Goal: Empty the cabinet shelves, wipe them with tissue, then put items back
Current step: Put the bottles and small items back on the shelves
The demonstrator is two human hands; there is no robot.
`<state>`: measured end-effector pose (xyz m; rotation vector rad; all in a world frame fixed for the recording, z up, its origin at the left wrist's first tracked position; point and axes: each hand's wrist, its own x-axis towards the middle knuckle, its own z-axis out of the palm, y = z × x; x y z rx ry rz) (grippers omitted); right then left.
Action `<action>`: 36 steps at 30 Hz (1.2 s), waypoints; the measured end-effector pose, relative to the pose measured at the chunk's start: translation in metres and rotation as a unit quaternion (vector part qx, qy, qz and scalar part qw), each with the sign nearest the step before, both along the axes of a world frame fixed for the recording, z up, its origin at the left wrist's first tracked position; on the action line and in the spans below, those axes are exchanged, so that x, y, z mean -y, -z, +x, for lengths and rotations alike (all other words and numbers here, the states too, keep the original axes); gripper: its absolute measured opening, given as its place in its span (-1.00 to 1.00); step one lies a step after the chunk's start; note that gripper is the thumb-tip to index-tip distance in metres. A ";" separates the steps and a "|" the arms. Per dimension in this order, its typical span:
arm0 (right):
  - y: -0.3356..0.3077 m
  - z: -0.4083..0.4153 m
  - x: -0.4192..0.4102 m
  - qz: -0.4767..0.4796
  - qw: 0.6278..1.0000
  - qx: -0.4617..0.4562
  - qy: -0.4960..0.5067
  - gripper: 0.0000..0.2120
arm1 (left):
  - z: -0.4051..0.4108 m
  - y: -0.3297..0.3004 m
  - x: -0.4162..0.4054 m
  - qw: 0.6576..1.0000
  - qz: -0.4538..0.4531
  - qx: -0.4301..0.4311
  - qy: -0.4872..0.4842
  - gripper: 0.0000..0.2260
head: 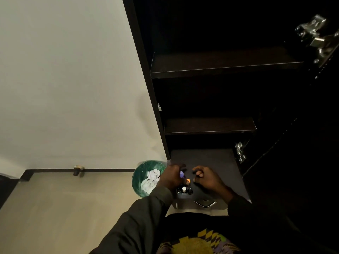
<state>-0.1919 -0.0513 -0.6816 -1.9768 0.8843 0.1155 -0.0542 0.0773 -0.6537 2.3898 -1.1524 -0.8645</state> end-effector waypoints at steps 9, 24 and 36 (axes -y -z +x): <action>0.007 0.013 -0.004 -0.130 0.980 -0.048 -0.143 -0.61 | 0.005 0.015 0.001 1.000 -0.003 0.019 0.005 -0.86; 0.020 0.023 -0.014 -0.195 0.972 -0.045 -0.124 -0.90 | 0.004 0.006 -0.013 0.999 -0.019 0.048 -0.010 -0.85; -0.067 0.012 -0.008 -0.077 0.986 0.140 0.054 -0.85 | 0.000 -0.081 -0.002 0.973 -0.213 0.028 -0.089 -0.76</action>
